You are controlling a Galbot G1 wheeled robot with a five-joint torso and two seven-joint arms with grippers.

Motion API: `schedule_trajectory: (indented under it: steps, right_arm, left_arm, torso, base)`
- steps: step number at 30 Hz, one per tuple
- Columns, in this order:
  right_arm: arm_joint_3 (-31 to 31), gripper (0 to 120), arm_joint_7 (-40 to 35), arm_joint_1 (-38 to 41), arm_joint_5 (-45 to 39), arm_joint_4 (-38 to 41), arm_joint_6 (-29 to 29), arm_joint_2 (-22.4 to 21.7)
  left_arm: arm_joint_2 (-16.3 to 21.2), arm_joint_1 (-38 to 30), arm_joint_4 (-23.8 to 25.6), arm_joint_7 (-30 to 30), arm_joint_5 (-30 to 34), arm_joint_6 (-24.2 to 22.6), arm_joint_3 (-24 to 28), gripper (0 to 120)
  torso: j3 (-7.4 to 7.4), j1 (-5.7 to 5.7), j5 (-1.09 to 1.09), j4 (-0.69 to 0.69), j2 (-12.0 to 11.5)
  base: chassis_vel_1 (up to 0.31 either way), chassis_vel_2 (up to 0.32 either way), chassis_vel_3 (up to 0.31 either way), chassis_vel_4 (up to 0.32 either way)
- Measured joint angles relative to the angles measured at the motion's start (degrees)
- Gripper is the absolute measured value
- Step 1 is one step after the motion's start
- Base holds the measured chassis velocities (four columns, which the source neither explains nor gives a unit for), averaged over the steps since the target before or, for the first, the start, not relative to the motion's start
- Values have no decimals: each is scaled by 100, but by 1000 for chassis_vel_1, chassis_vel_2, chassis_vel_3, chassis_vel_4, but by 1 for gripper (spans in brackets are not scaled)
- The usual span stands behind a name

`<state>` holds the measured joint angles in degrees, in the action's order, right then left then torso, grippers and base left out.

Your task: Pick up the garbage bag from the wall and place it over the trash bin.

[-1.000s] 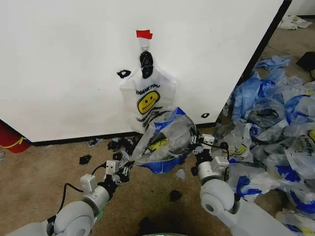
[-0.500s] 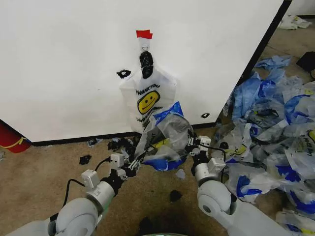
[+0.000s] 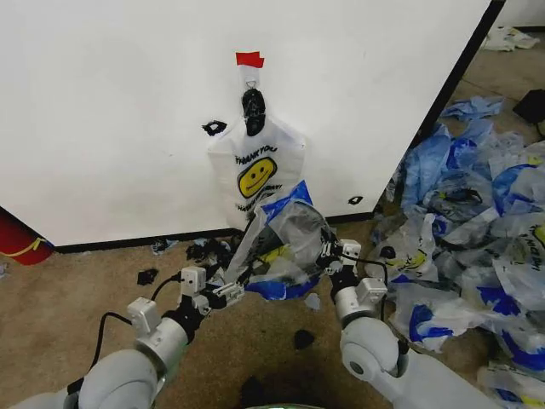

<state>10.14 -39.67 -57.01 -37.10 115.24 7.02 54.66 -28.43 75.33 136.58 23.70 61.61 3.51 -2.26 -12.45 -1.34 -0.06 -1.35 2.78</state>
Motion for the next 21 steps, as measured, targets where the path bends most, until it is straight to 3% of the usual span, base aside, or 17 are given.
schedule_trajectory:
  steps: [7, 10, 13, 14, 17, 21]
  right_arm:
    - [-99, 1, 9, 40, 17, -18, 47, 11]
    - [-165, 1, 9, 94, -22, -11, 48, 15]
    - [-177, 1, 8, 129, -54, 1, 44, 3]
    - [-177, 1, 8, 129, -54, 1, 44, 3]
    - [-168, 1, 1, 147, -60, 20, 33, 1]
    - [-127, 1, -2, 152, -63, 61, 17, -1]
  left_arm:
    - [-72, 62, 285, 124, 275, -48, -95, 100]
    - [-152, 62, 630, 276, 1348, -178, -67, 99]
    - [-271, -149, 690, 424, 2523, -249, 12, 96]
    - [-271, -149, 690, 424, 2523, -249, 12, 96]
    - [-403, -378, 692, 621, 3627, -262, 51, 95]
    - [-498, -468, 692, 690, 3999, -251, 91, 94]
  torso:
    - [0, 0, 0, -1, 0]
    - [0, 0, 1, 0, 0]
    - [0, 0, -1, -1, 0]
    - [0, 0, -1, -1, 0]
    - [-1, 0, 0, -1, 0]
    - [-1, 0, 1, -1, 0]
  base:
    - [0, 0, 0, 0]
    - [0, 0, 0, 0]
    - [0, 0, 0, 0]
    - [0, 0, 0, 0]
    - [0, 0, 0, 0]
    - [0, 0, 0, 0]
